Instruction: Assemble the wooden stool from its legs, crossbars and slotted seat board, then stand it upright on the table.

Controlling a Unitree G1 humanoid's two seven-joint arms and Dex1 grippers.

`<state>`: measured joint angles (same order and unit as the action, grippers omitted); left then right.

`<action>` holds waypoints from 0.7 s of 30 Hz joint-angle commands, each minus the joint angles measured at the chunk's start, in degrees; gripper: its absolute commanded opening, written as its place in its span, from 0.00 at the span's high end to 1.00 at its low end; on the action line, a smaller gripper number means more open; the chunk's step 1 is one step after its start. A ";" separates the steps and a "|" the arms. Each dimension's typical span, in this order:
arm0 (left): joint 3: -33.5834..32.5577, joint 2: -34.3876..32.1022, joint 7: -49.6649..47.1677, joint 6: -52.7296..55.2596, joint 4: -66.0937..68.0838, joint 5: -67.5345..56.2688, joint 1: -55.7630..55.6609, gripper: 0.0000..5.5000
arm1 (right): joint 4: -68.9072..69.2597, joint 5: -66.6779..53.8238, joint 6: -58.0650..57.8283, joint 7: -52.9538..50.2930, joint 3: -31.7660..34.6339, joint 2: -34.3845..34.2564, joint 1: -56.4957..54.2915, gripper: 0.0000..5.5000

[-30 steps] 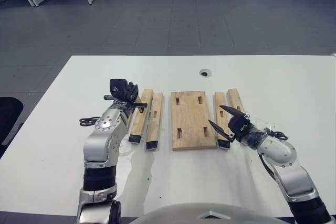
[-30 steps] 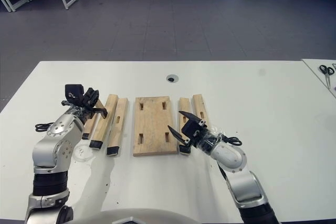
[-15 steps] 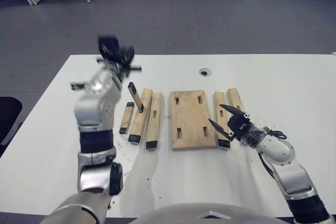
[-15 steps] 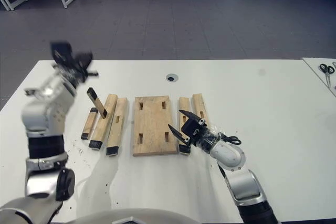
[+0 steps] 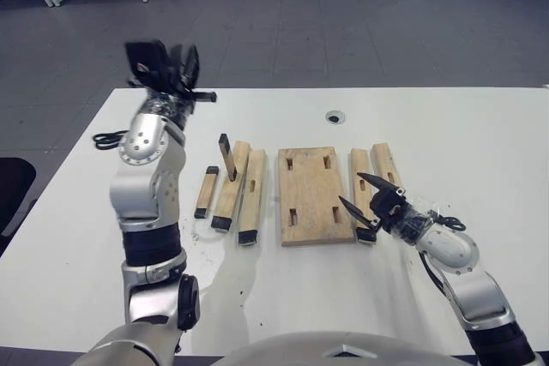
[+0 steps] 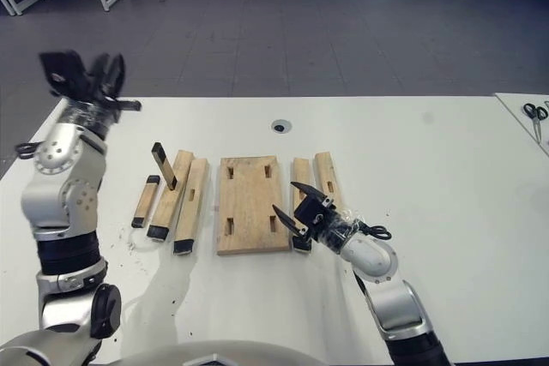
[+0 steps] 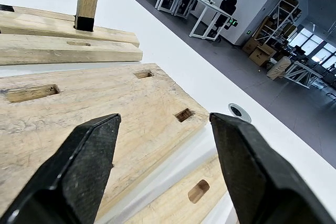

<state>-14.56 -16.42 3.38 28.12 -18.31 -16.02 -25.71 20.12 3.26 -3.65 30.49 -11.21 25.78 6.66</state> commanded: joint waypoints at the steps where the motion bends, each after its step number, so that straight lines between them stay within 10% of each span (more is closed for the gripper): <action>1: 0.28 0.88 0.28 -1.83 -7.41 1.38 11.26 0.74 | 1.07 0.52 -0.63 -0.44 -0.02 0.12 0.72 0.43; 8: 6.52 4.08 6.89 -13.18 -7.22 4.83 43.13 0.54 | 1.31 0.26 -0.87 -0.55 0.61 0.53 1.26 0.43; 21: 12.11 2.18 11.05 -9.20 2.05 7.33 45.94 0.53 | 0.40 0.24 -1.05 -0.29 0.55 0.54 0.22 0.43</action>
<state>-2.87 -13.77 14.52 17.65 -17.51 -9.84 20.94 20.72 3.35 -3.94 29.99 -11.15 25.82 7.78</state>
